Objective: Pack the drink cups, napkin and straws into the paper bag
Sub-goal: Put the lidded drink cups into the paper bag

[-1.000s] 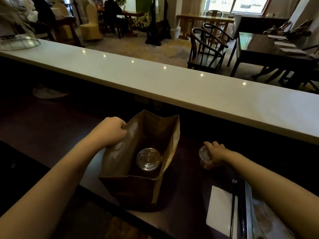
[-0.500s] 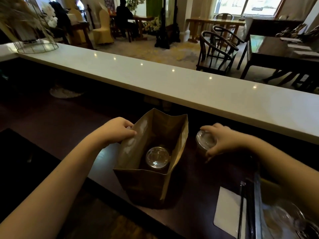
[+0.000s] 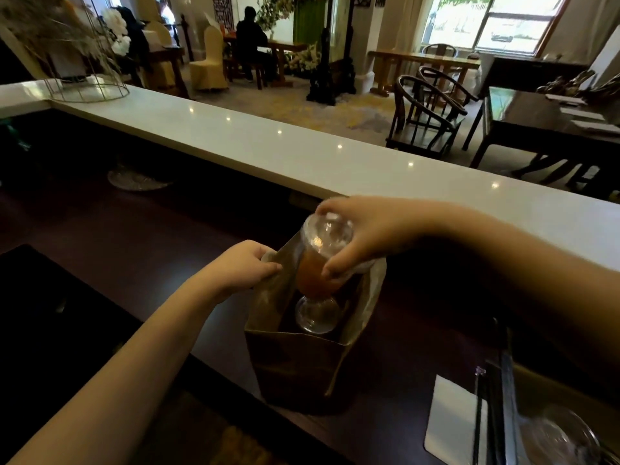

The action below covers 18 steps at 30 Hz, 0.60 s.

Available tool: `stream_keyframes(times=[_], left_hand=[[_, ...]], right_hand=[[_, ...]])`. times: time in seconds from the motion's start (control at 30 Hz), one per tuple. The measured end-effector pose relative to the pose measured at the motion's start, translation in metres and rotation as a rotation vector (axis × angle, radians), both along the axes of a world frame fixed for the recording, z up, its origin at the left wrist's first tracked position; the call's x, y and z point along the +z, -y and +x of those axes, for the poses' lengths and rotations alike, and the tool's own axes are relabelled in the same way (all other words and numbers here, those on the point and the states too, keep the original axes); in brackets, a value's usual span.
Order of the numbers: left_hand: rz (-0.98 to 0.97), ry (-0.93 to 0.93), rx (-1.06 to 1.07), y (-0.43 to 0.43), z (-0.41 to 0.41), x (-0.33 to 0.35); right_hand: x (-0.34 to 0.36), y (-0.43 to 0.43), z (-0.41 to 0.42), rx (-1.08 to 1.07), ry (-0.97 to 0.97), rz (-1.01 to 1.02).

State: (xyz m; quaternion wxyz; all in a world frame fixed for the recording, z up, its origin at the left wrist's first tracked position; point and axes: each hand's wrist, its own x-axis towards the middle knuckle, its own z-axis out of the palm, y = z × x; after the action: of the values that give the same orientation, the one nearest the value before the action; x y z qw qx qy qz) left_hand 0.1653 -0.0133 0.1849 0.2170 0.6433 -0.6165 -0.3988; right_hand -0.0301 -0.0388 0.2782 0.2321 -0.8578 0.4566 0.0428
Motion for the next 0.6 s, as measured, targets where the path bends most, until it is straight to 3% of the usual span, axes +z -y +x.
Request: stream_keyframes(times=[0.23,0.6], left_hand=[[-0.084,0.065,0.031,0.000,0.008,-0.009],[-0.323,0.231,-0.001,-0.001,0.001,-0.024]], right_hand=[[-0.073,-0.012,0.032,-0.005,-0.226,0.140],[-0.161,-0.021,0.050,-0.078,-0.382,0.294]])
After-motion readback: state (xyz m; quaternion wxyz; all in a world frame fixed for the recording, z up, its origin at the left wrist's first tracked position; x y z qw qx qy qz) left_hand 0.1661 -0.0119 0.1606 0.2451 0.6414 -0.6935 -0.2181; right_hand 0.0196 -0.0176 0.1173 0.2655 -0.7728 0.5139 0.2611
